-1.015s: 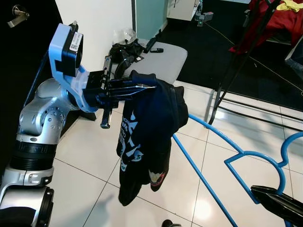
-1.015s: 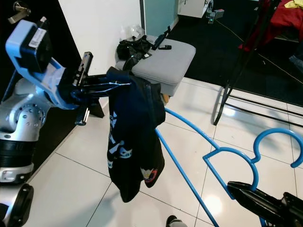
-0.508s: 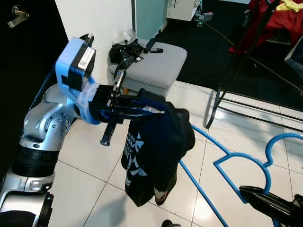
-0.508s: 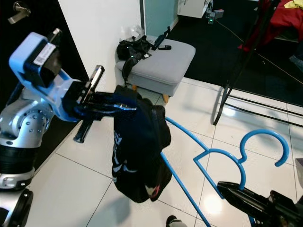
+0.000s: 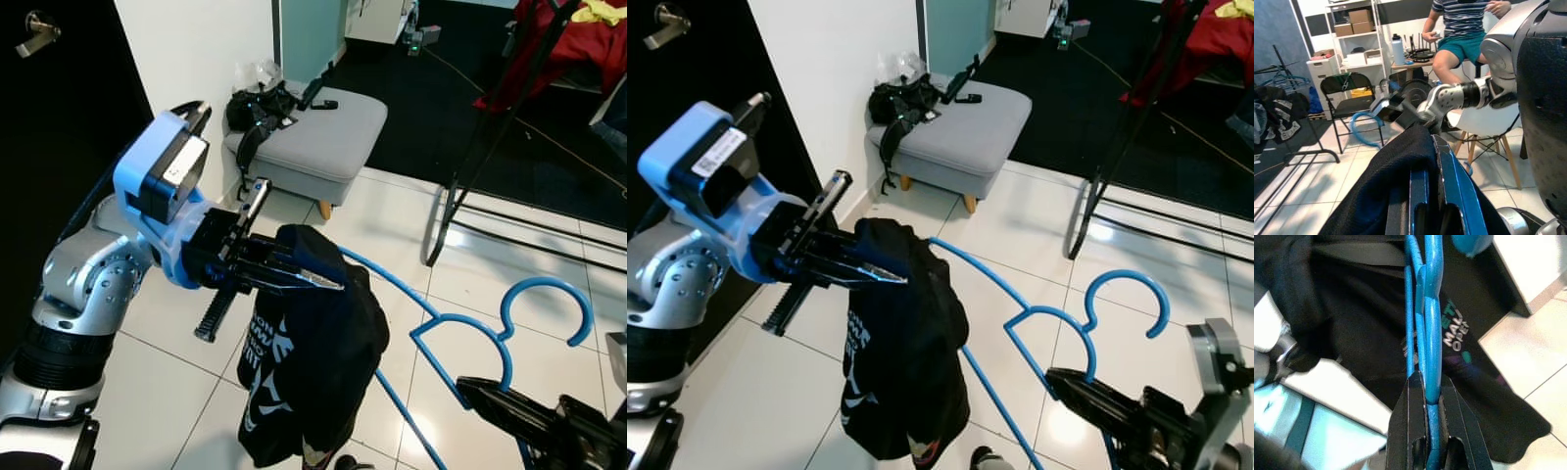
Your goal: Hang hanger
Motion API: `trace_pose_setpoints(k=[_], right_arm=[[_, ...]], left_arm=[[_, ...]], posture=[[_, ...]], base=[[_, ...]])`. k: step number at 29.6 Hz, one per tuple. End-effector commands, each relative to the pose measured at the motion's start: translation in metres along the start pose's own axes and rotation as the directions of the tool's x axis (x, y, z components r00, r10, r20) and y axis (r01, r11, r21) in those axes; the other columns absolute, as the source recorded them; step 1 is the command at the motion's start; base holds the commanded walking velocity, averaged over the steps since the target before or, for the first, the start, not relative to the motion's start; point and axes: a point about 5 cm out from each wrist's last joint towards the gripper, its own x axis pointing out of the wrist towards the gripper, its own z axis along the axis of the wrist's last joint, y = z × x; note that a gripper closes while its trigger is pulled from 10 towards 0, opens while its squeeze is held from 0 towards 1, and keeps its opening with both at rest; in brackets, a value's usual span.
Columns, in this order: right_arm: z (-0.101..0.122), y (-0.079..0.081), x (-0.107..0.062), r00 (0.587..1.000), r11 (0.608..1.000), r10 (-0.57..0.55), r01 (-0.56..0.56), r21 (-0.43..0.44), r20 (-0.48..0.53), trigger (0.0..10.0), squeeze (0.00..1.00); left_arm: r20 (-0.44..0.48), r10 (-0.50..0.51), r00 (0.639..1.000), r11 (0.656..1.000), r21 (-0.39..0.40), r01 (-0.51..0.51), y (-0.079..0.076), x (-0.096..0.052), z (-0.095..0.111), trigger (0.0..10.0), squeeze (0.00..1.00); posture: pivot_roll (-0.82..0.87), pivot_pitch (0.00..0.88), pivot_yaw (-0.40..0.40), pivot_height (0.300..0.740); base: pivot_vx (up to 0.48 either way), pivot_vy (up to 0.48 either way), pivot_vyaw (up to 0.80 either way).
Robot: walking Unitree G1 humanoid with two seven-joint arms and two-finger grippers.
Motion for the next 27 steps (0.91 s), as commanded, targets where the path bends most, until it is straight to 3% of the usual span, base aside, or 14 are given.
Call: trace_pose_setpoints(k=[1,12,17,22,27], right_arm=[[-0.006,-0.003,0.004,0.999,0.998,-0.035,0.035,0.05,-0.002,10.0,0.0],[0.004,-0.003,0.029,0.984,0.993,-0.041,0.021,0.116,0.172,10.0,0.0],[0.006,0.0,0.034,0.982,0.994,-0.021,0.0,0.114,0.187,10.0,0.0],[0.02,0.002,0.045,0.955,0.996,0.012,-0.037,0.079,0.296,10.0,0.0],[0.027,0.005,0.049,0.94,0.997,0.038,-0.061,0.057,0.339,10.0,0.0]], left_arm=[[0.021,-0.053,0.998,0.999,-0.007,0.053,-0.006,0.009,-0.001,10.0,0.0],[-0.073,-0.042,0.996,0.999,-0.024,0.04,-0.012,0.022,-0.03,10.0,0.0],[-0.104,-0.032,0.994,0.999,-0.013,0.031,-0.012,0.024,-0.037,10.0,0.0],[-0.187,0.017,0.982,1.0,0.022,-0.013,-0.013,0.037,-0.064,10.0,0.0],[-0.21,0.05,0.976,0.999,0.021,-0.046,-0.015,0.041,-0.076,10.0,0.0]], posture=[[-0.07,0.189,0.012,0.74],[-0.07,0.191,0.016,0.74],[-0.07,0.191,0.015,0.74],[-0.07,0.192,0.017,0.74],[-0.07,0.192,0.021,0.74]], base=[[0.0,0.0,0.0],[0.0,0.0,0.0],[0.0,0.0,0.0],[0.0,0.0,0.0],[0.0,0.0,0.0]])
